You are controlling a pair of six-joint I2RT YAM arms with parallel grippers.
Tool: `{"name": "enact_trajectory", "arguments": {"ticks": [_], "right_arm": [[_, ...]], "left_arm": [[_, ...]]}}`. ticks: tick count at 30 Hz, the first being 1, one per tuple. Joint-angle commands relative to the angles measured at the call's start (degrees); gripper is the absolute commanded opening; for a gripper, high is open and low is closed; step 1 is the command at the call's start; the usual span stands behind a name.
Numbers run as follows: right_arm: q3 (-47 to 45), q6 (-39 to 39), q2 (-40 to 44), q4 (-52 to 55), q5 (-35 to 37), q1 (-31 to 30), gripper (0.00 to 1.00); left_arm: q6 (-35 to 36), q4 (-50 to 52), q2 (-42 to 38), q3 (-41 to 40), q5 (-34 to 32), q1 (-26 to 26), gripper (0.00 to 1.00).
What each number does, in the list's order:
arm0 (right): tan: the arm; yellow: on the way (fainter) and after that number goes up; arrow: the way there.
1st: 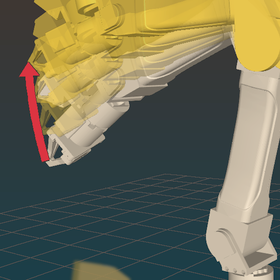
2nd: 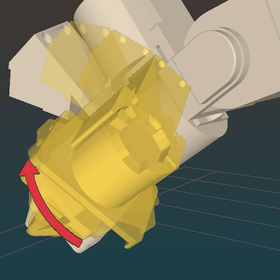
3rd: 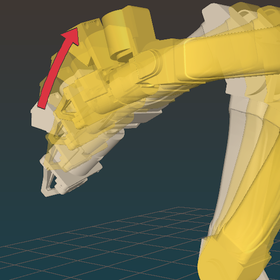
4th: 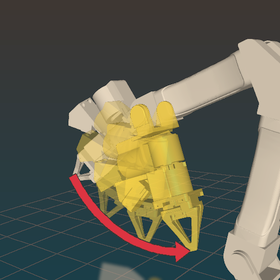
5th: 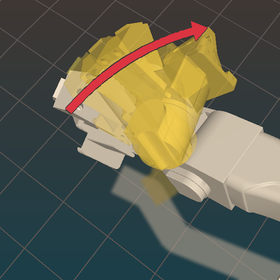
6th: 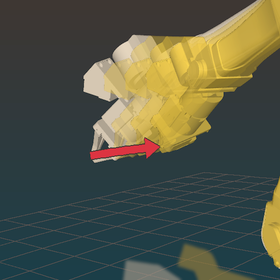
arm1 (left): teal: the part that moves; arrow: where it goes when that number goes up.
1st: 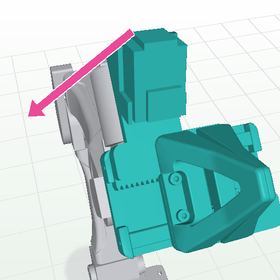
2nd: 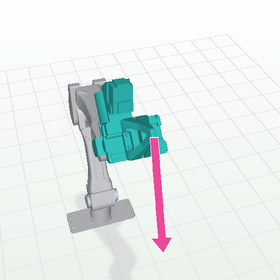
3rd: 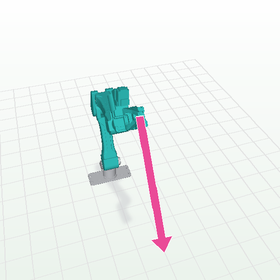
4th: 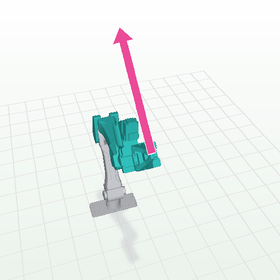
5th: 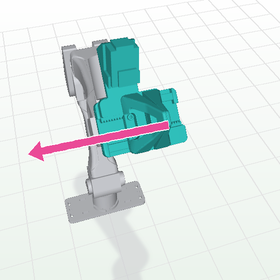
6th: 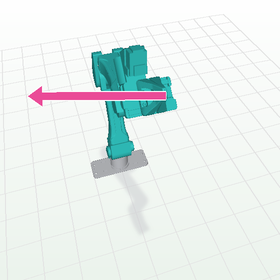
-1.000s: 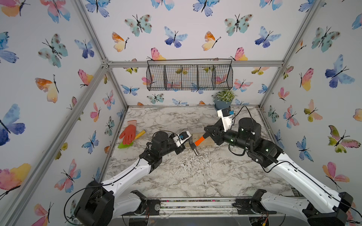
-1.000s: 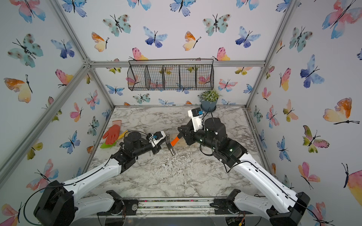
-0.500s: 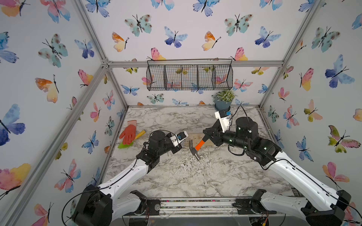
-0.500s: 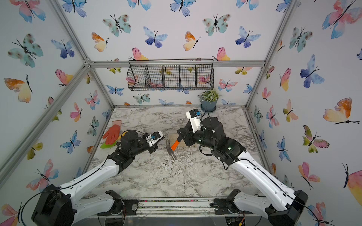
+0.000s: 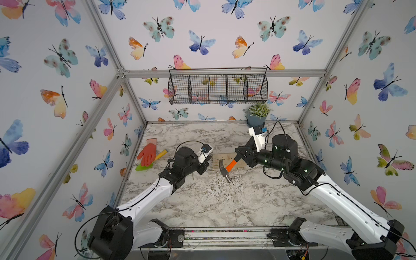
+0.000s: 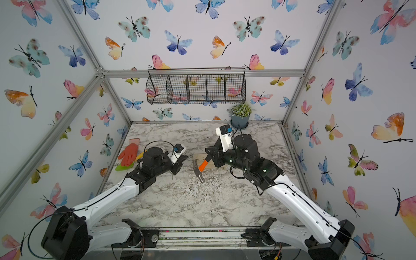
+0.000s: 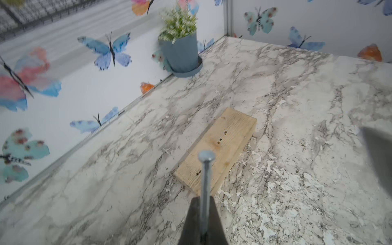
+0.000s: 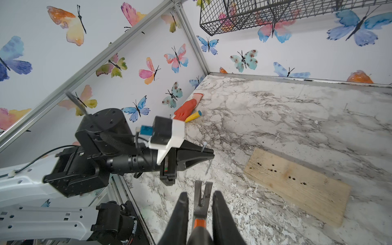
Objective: Use a claw hammer to pull out a nail
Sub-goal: Pick up the nail with the hammer, then place the nail at the center of the board.
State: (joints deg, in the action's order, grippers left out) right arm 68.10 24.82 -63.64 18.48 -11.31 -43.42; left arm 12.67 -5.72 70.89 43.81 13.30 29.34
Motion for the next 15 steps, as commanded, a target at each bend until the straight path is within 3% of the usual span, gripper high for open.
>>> {"name": "enact_trajectory", "arguments": {"ticks": [1,5,15], "right_arm": [[0.1,-0.7,1.6,-4.3,1.9,0.3,0.03],[-1.1,-0.8,1.3,-5.9,2.0,0.3,0.03],[-3.5,-0.3,1.0,-7.9,1.9,0.4,0.03]], "left_arm": [[-17.1,11.9,5.0,4.6,-0.1,-2.0,0.03],[-25.3,18.9,12.5,7.0,4.7,-3.7,0.03],[-30.9,26.8,27.0,11.5,6.0,-6.6,0.06]]}}
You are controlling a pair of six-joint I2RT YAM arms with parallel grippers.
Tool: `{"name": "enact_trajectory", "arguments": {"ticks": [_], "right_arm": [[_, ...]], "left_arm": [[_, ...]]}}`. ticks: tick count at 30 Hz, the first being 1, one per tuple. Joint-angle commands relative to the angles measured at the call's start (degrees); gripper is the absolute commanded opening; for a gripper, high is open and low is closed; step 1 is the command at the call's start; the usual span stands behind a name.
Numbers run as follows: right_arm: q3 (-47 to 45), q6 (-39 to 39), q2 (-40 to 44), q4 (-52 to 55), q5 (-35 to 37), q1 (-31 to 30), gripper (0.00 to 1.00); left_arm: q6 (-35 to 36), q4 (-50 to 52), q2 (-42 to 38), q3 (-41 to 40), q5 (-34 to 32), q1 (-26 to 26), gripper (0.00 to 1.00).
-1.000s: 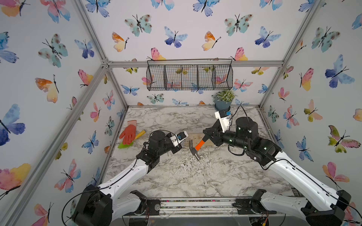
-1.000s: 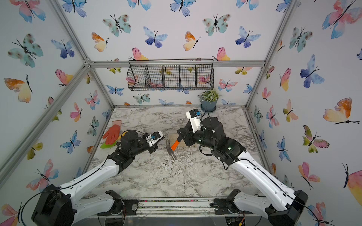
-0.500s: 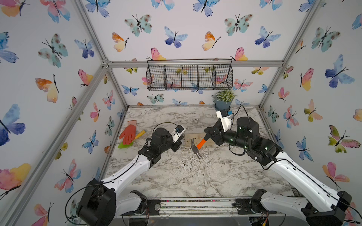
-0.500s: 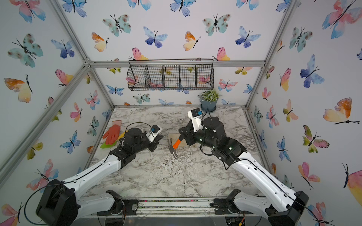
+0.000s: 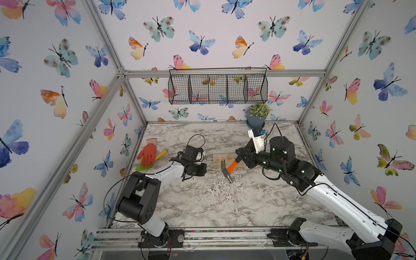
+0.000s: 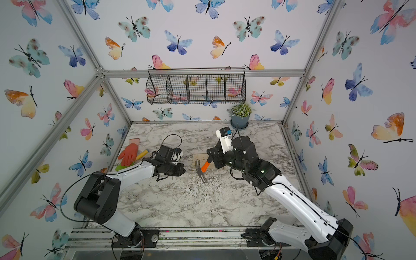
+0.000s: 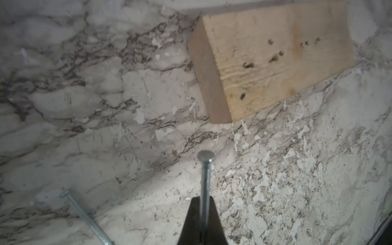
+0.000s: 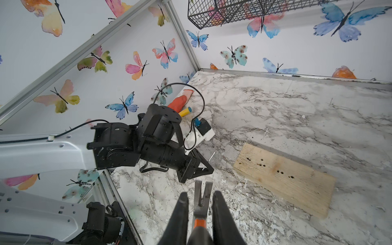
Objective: Use a claw hammer to pull out a nail
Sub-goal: Place the nail at the center of the board.
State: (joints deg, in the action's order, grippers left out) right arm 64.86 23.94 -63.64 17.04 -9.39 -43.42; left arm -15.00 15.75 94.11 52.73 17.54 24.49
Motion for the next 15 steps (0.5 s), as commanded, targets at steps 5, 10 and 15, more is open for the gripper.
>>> {"name": "enact_trajectory", "arguments": {"ticks": [5,10,15], "right_arm": [[-1.7,1.5,1.8,-7.1,0.5,0.4,0.03],[-2.6,1.8,2.4,-7.4,0.8,0.4,0.03],[-2.8,1.6,1.9,-8.0,0.8,0.4,0.03]], "left_arm": [[-3.4,8.1,8.3,5.7,0.8,-2.0,0.09],[-2.7,10.1,10.6,7.3,-0.1,-2.0,0.21],[-2.4,11.1,9.6,8.2,-1.4,-2.0,0.24]]}}
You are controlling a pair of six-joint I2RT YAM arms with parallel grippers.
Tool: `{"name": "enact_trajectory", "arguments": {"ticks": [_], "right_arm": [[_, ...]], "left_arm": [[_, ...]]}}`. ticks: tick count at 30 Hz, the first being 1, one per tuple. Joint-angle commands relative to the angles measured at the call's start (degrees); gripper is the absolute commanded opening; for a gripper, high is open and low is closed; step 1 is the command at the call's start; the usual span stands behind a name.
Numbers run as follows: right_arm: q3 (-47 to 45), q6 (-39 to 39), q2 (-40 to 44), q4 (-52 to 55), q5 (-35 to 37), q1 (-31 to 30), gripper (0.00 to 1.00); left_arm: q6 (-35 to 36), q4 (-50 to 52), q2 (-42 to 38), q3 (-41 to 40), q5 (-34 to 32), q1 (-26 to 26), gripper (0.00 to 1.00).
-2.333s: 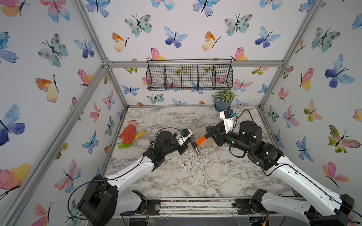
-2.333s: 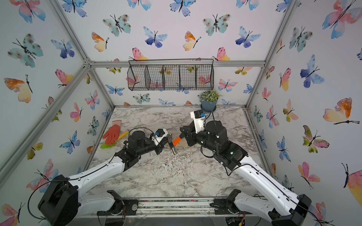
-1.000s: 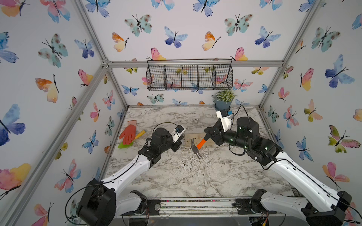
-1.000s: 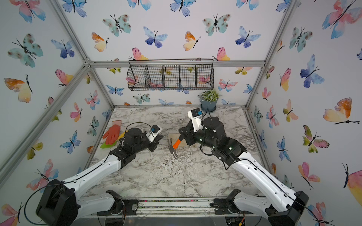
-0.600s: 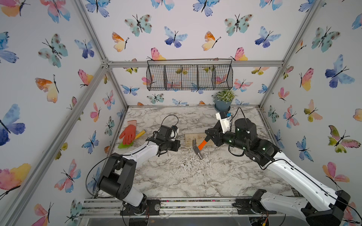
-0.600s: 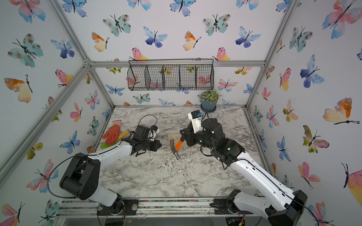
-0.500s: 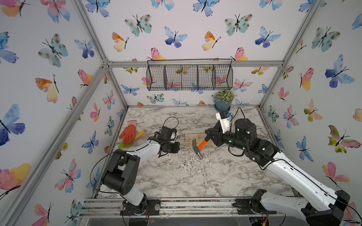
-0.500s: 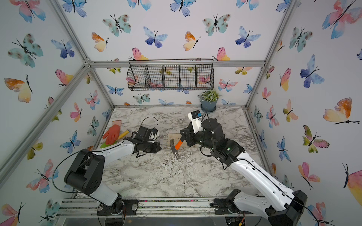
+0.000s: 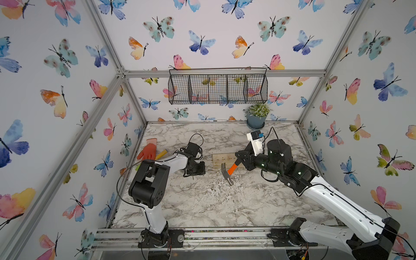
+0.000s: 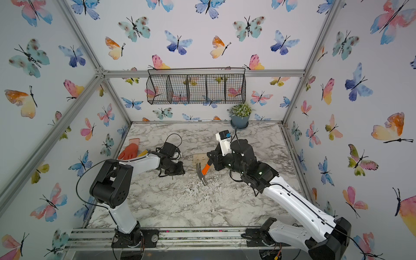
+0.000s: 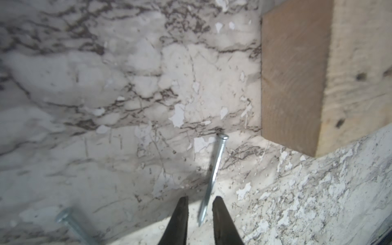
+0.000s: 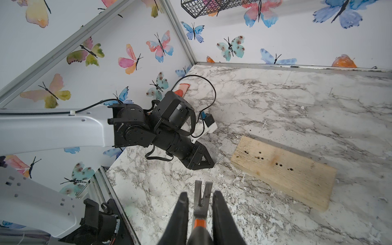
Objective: Use a claw hammer to pull out a nail
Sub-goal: Place the nail at the center of the board, then place the hammer at the center of the board.
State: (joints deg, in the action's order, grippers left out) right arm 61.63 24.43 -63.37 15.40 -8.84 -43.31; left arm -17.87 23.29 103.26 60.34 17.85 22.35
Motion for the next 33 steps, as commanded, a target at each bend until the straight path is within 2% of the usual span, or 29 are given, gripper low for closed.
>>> {"name": "enact_trajectory", "arguments": {"ticks": [1,6,11,18,23,27,33], "right_arm": [[0.5,0.9,1.5,-6.3,0.3,0.3,0.03],[1.5,-0.4,0.7,-5.3,2.3,0.4,0.03],[3.3,-3.7,-0.6,-2.7,8.9,0.7,0.03],[0.5,-4.3,-1.3,-5.1,12.2,4.5,0.03],[-5.4,-0.8,-0.7,-10.0,7.4,10.6,0.03],[-11.2,4.4,-0.1,-14.7,-1.2,17.1,0.03],[-20.5,12.7,2.4,-24.5,-11.1,21.7,0.03]], "left_arm": [[0.6,3.8,0.0,0.9,-1.9,0.1,0.24],[1.1,5.2,-4.1,2.8,-2.9,-0.6,0.25],[0.8,4.2,-10.9,4.0,-3.6,-2.4,0.28],[0.1,0.1,-18.7,0.3,-3.4,-4.3,0.32],[-0.8,-3.0,-21.9,-3.9,-2.1,-4.5,0.34],[-1.5,-4.8,-23.0,-5.8,-0.7,-4.6,0.34],[-4.0,-10.6,-24.2,-9.2,5.1,-4.5,0.36]]}}
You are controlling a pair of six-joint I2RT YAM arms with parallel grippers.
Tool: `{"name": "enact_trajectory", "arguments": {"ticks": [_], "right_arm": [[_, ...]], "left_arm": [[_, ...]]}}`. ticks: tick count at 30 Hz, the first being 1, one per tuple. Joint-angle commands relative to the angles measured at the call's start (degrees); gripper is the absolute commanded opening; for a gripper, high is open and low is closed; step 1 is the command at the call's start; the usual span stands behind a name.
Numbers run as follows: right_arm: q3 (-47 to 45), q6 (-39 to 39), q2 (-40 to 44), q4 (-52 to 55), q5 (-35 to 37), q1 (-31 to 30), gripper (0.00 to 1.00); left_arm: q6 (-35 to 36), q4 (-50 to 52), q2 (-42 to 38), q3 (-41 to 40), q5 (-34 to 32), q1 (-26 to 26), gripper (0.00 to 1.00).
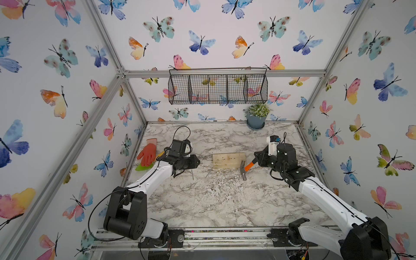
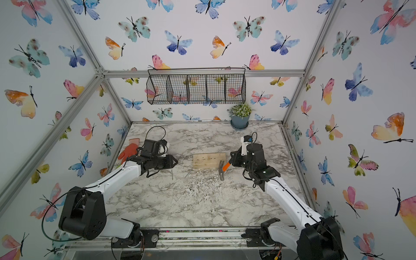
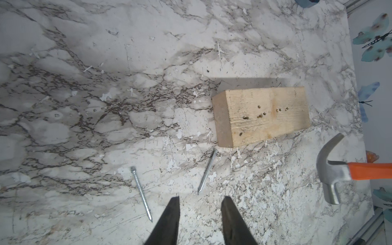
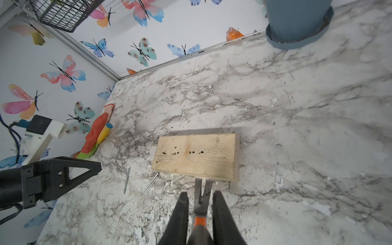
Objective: Use a claw hammer to pull out a nail
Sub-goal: Place the hammer at the center of the board.
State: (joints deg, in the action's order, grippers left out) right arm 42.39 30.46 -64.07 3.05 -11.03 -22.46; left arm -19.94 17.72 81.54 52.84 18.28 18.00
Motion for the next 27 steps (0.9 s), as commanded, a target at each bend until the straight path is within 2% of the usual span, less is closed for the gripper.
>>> {"name": "enact_trajectory", "arguments": {"ticks": [1,9,17,21,27], "right_arm": [[-2.4,7.8,3.4,-13.4,-10.0,1.0,0.03],[-12.0,14.8,4.0,-24.7,-14.7,1.4,0.03],[-17.4,15.6,2.3,-32.6,-17.2,1.4,0.04],[-21.5,18.3,-0.4,-41.2,-19.6,1.4,0.05],[-23.6,17.1,-3.4,-44.0,-19.1,1.3,0.07]], "left_arm": [[-2.7,-6.7,-2.9,-2.7,5.7,-0.2,0.37],[-3.7,-11.1,-3.6,-4.9,11.6,0.4,0.38],[-3.7,-12.1,-2.8,-5.2,11.3,2.9,0.38],[-3.7,-12.5,-3.0,-5.3,11.3,3.2,0.38],[-3.8,-12.8,-2.9,-5.4,11.2,3.9,0.38]]}}
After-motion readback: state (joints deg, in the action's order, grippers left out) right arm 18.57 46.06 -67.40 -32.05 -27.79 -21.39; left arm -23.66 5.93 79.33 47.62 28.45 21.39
